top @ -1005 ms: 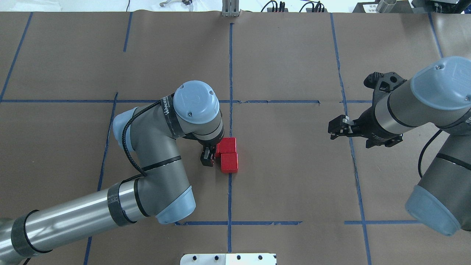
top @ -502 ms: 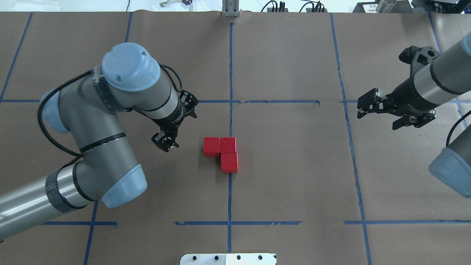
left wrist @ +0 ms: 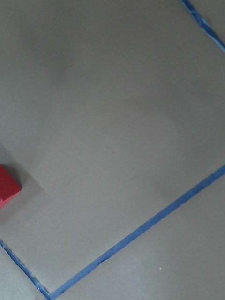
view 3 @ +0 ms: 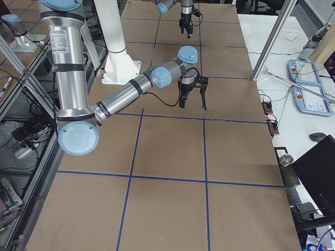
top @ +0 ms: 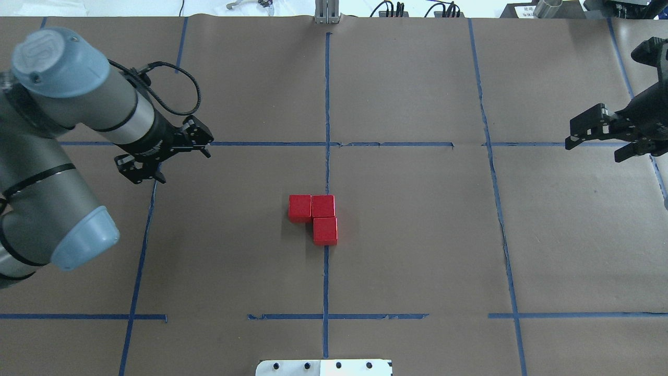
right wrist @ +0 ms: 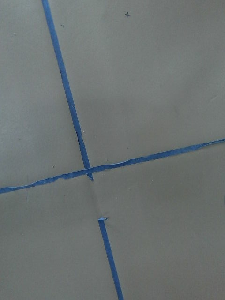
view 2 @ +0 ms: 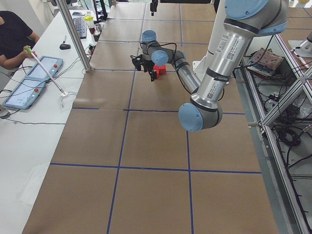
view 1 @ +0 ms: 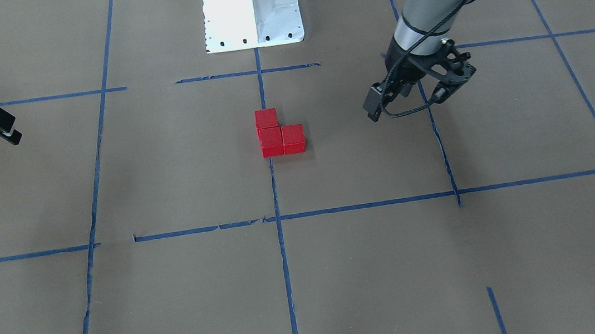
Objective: Form red blocks into L shape at center
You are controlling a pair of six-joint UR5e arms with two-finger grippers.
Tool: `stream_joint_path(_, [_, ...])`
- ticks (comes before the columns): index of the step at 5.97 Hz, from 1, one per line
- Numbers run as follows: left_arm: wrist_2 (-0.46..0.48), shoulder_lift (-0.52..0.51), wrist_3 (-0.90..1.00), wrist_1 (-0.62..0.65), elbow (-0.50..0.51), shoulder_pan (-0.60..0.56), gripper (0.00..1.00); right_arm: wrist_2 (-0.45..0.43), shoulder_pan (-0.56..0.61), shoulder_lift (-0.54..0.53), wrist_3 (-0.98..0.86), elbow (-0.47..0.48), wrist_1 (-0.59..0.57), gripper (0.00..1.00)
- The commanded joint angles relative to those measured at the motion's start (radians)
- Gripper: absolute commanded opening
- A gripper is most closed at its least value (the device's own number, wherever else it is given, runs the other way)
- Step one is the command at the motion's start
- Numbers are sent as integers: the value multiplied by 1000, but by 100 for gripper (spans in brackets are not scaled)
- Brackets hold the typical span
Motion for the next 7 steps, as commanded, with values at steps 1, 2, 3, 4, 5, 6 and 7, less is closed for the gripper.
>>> stream_joint_path(1, [-68,170,349,-5,-56,-116,100,14,105,-65,-178,-20,-3,100])
stream_joint_path(2, [-150,248,502,-2,-82,-206,100,16,163,-100,-299,-40,-4,100])
stream_joint_path(3, [-189,320,658,-4,-81,-277,100,16,203,-117,-364,-60,-6,100])
stream_joint_path(4, [-190,367,848,2,-70,-363,100,16,235,-116,-445,-111,-4,100])
stream_joint_path(5, [-190,413,1069,4,-28,-441,100,14,275,-110,-534,-180,-3,100])
stream_joint_path(6, [-190,430,1229,-4,34,-506,100,14,295,-108,-596,-224,-3,100])
stream_joint_path(7, [-194,419,1407,-7,153,-605,100,16,317,-114,-675,-276,0,100])
